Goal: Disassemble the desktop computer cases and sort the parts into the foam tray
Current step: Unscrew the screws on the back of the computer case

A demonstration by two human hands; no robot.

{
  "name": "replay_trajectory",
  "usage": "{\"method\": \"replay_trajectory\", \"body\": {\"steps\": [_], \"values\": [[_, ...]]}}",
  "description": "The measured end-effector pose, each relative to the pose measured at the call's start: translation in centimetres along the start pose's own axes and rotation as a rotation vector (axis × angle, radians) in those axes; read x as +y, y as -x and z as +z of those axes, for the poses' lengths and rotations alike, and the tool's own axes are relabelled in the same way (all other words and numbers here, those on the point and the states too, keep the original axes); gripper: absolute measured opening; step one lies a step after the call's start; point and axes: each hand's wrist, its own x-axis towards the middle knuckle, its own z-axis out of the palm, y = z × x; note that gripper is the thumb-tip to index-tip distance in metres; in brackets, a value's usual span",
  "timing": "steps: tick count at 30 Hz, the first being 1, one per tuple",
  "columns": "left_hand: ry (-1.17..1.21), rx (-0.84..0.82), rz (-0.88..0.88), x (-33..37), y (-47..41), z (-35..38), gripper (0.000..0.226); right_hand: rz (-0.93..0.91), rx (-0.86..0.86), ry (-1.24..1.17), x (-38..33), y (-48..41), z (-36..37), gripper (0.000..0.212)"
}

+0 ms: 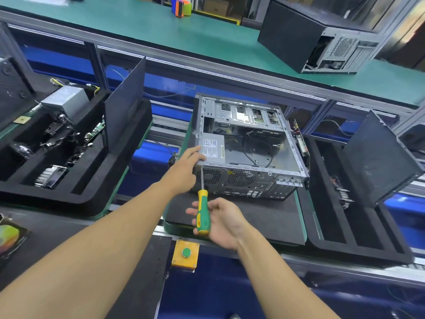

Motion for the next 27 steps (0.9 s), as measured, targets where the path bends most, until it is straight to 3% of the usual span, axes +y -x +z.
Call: {"method": "replay_trajectory", "body": {"steps": [4, 9, 11, 13, 14, 16, 18, 20, 23, 27], "values": [[-0.003, 0.012, 0.000, -0.2, -0.3, 0.2, 0.066, -0.147, 0.078, 0.151, 0.9, -0.3, 0.3, 0.013], [0.230, 0.042, -0.070, 0.2, -0.3, 0.4, 0.068, -0.142, 0.245, 0.240, 1.0, -1.1, 1.4, 0.032], [0.392, 0.189, -0.201, 0.8, 0.1, 0.5, 0.060, -0.096, 0.231, 0.165, 1.2, -1.4, 1.8, 0.032], [0.484, 0.341, -0.446, 1.6, 0.4, 0.7, 0.036, -0.053, 0.221, 0.081, 1.3, -1.5, 2.0, 0.029], [0.549, 0.328, -0.590, 2.0, 0.6, 0.7, 0.027, -0.038, 0.229, 0.067, 1.1, -1.4, 2.0, 0.029], [0.747, 0.126, -0.788, 2.6, 1.2, 0.9, 0.042, -0.021, 0.235, 0.050, 0.6, -1.2, 1.9, 0.029], [0.834, -0.162, -0.810, 2.8, 2.0, 0.9, 0.057, -0.014, 0.220, 0.036, 0.2, -0.9, 1.8, 0.026], [0.842, -0.353, -0.726, 2.8, 2.6, 1.0, 0.047, -0.034, 0.214, 0.027, 0.3, -0.8, 1.4, 0.024], [0.895, -0.343, -0.676, 2.7, 2.7, 0.7, 0.029, -0.060, 0.169, -0.017, 0.7, -0.7, 1.1, 0.024], [1.012, -0.337, -0.685, 2.1, 2.9, -0.2, 0.029, -0.020, 0.006, -0.090, 1.8, 0.0, 0.0, 0.035]]}}
